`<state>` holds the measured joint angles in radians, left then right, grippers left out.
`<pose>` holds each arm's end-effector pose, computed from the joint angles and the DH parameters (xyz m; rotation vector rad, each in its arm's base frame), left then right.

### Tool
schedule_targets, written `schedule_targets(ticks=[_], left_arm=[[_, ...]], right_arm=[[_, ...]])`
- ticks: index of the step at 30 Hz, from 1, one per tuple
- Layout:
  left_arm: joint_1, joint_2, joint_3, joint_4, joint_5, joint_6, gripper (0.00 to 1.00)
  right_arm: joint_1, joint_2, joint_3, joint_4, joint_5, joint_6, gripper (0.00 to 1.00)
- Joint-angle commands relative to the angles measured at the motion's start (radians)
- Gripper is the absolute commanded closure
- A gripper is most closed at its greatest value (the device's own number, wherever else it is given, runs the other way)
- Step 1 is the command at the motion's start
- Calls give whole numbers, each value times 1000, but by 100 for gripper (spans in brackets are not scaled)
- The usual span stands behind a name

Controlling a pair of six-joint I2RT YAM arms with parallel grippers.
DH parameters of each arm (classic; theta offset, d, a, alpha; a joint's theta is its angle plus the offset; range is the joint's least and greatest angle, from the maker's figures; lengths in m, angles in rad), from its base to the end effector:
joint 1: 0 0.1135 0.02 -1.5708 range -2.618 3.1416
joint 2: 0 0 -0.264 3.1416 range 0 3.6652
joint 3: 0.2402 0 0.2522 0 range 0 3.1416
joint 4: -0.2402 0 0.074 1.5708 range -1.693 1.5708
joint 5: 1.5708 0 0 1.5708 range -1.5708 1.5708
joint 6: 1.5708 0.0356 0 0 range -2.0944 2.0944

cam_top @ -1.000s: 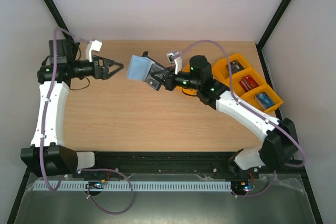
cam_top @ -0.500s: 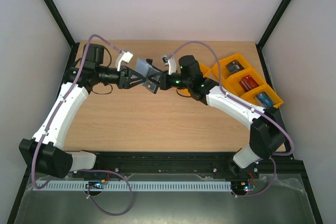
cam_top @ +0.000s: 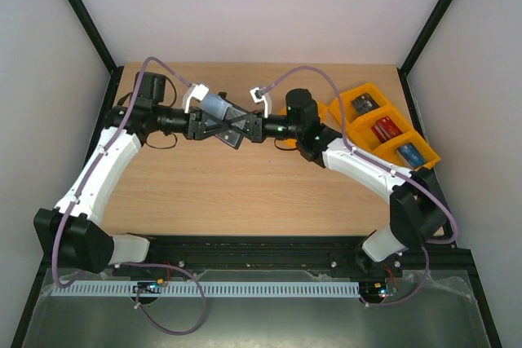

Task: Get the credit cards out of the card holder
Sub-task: Remove the credit card from the card holder.

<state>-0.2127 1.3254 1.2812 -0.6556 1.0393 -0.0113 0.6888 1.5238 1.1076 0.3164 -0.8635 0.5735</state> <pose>0.2610 -0.0878 0.3594 0.7582 2.0090 -1.2876 0.2550 0.2450 0.3234 -0.8433 1.7341 1.6123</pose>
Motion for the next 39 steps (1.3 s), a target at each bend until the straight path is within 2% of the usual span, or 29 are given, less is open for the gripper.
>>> schedule_targets(ticks=[1, 9, 14, 19, 22, 24, 26, 27, 28, 37, 39], left_arm=[[13, -11, 7, 12, -18, 19, 55], [17, -8, -12, -1, -74, 35, 56], [3, -18, -24, -27, 7, 69, 58], [-23, -38, 13, -117, 149, 185, 73], [-32, -45, 37, -187, 213, 273, 74], [-38, -50, 41, -201, 222, 280, 76], [-37, -54, 42, -201, 217, 278, 93], [-38, -57, 43, -201, 207, 278, 97], [-39, -60, 44, -200, 202, 281, 98], [-3, -68, 92, -196, 167, 278, 98], [6, -71, 98, -203, 176, 287, 98]], right_arm=[[17, -75, 10, 138, -133, -6, 98], [16, -78, 9, 193, -163, 19, 98], [16, -73, 3, 242, -159, 49, 98], [18, -60, -1, 272, -135, 57, 98], [17, -56, -5, 292, -122, 85, 98], [17, -56, -6, 293, -121, 83, 98], [17, -59, -12, 293, -123, 82, 98], [16, -63, -15, 293, -122, 79, 98], [17, -67, -20, 292, -125, 78, 96], [-9, -137, -90, 248, -93, 66, 45], [-11, -153, -115, 251, -87, 67, 39]])
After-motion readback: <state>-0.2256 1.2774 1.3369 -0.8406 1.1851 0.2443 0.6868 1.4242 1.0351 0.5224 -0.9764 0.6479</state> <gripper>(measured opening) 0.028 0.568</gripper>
